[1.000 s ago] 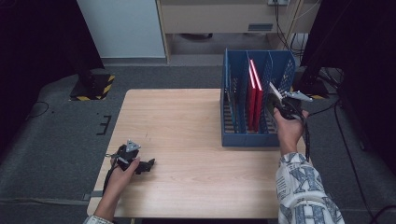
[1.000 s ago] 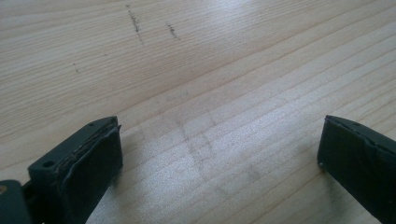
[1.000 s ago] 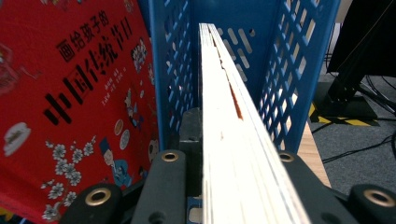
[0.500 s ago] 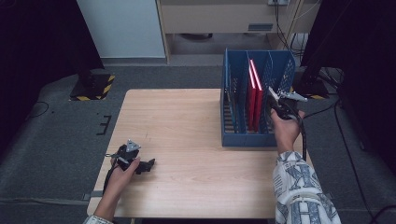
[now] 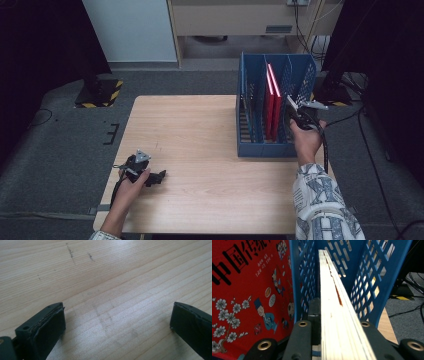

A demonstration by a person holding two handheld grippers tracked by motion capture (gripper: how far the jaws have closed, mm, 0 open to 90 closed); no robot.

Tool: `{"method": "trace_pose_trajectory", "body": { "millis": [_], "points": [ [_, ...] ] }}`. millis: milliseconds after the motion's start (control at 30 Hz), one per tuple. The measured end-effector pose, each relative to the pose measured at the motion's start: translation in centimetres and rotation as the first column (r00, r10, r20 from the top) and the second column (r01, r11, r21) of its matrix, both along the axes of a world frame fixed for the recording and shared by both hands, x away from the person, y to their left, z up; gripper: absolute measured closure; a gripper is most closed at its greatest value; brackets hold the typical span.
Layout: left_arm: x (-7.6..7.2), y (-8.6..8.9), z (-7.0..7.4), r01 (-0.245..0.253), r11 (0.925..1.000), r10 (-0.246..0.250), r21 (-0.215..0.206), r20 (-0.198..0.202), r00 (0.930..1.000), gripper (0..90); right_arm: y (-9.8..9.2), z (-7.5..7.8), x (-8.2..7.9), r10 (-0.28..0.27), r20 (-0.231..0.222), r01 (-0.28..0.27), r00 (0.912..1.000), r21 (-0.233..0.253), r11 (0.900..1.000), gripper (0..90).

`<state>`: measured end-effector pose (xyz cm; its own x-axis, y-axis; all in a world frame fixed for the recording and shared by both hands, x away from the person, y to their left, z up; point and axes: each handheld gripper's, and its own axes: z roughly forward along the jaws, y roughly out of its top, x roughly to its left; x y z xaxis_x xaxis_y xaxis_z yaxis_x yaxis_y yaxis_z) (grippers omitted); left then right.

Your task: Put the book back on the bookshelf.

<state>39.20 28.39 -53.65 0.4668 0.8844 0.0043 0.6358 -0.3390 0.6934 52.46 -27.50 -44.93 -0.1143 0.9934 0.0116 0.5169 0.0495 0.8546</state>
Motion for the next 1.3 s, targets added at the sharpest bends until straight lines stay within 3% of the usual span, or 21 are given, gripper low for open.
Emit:
{"method": "trace_pose_trajectory", "body": {
  "millis": [367,1300],
  "points": [
    [0.0,0.0,0.0,0.003,1.0000,-0.003,0.000,-0.001,1.0000,0.0,0.5,-0.2,-0.6,0.007,-0.036,-0.008,0.9993,-0.026,1.000,75.1],
    [0.0,-0.1,0.0,0.009,1.0000,-0.009,0.002,-0.003,1.0000,0.0,0.4,-1.2,-1.4,0.012,-0.072,-0.014,0.9973,-0.016,1.000,73.5]
  ]
}}
